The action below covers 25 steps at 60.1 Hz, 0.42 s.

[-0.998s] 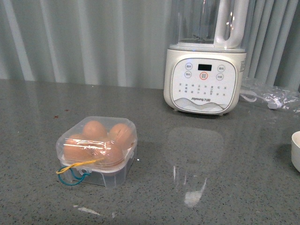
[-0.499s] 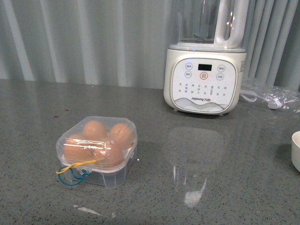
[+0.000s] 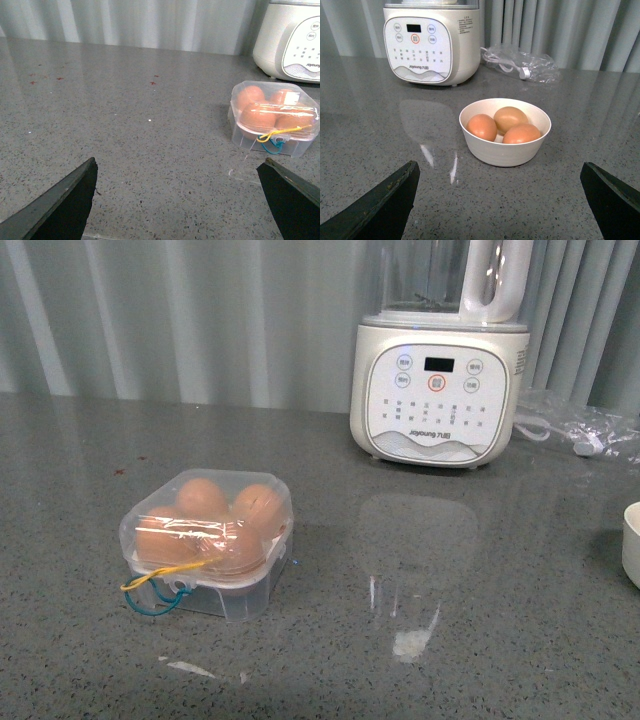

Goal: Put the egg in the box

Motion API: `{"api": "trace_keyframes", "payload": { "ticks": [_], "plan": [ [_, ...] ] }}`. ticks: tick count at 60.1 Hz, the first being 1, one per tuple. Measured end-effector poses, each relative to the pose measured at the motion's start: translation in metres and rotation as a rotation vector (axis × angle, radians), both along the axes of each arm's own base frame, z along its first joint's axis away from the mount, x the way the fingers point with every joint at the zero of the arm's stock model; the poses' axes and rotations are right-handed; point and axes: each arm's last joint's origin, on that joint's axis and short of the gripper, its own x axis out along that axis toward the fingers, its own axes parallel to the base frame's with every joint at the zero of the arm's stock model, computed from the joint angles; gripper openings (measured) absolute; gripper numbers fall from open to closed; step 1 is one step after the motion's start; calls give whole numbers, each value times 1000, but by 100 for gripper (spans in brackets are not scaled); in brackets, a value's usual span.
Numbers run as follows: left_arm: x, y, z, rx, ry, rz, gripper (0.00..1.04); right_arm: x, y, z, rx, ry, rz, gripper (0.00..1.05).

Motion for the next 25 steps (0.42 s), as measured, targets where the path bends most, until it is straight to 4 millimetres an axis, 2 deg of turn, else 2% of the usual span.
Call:
{"api": "trace_keyframes", "payload": {
  "ticks": [25],
  "plan": [
    [0,0,0,0,0,0,98,0,0,0,0,0,0,98]
  ]
}}
